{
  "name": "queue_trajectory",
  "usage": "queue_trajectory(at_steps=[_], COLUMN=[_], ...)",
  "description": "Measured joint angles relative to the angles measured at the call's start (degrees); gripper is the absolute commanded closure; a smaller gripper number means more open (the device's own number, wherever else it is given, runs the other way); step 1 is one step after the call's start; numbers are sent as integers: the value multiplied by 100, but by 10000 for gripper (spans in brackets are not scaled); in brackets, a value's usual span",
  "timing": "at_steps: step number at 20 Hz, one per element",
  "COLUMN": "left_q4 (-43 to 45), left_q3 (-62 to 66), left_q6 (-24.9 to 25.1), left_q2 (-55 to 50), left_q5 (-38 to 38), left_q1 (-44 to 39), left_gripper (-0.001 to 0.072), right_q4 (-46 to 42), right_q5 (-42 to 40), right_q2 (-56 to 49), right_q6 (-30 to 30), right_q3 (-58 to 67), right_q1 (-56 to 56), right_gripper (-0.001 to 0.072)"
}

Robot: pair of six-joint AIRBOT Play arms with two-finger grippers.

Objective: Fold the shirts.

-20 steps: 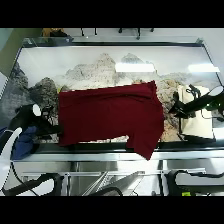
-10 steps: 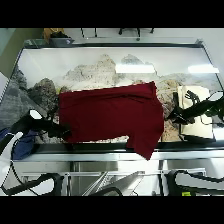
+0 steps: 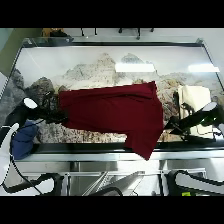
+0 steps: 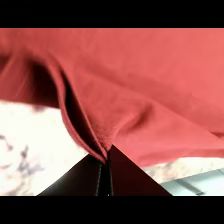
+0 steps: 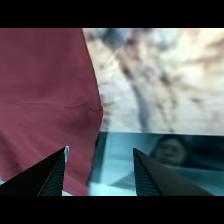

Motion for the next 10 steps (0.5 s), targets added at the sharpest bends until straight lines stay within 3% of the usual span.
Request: queue_trajectory(at_steps=[5,6,8,10], left_q4=[-24,-22,-2,52], left_q3=[151,155,170,179], left_q6=[-26,-26,-28,-31], left_q2=[-44,-57,-74,-83], left_q5=[-24,-26,-44,-70], left_q1=[-92,-94,-107,-103], left_gripper=[691,691,691,691], right_q4=[876,1003,1110,1110], right_q5=[-769,-866,-960,-1095], right_q2=[116,118,120,164], right_q6=[-293,-317,-398,-501], right_q3=[-1121,-1257,-1447,-1519], right_q1=[315,431,710,940], right_gripper=[253,302,553,589])
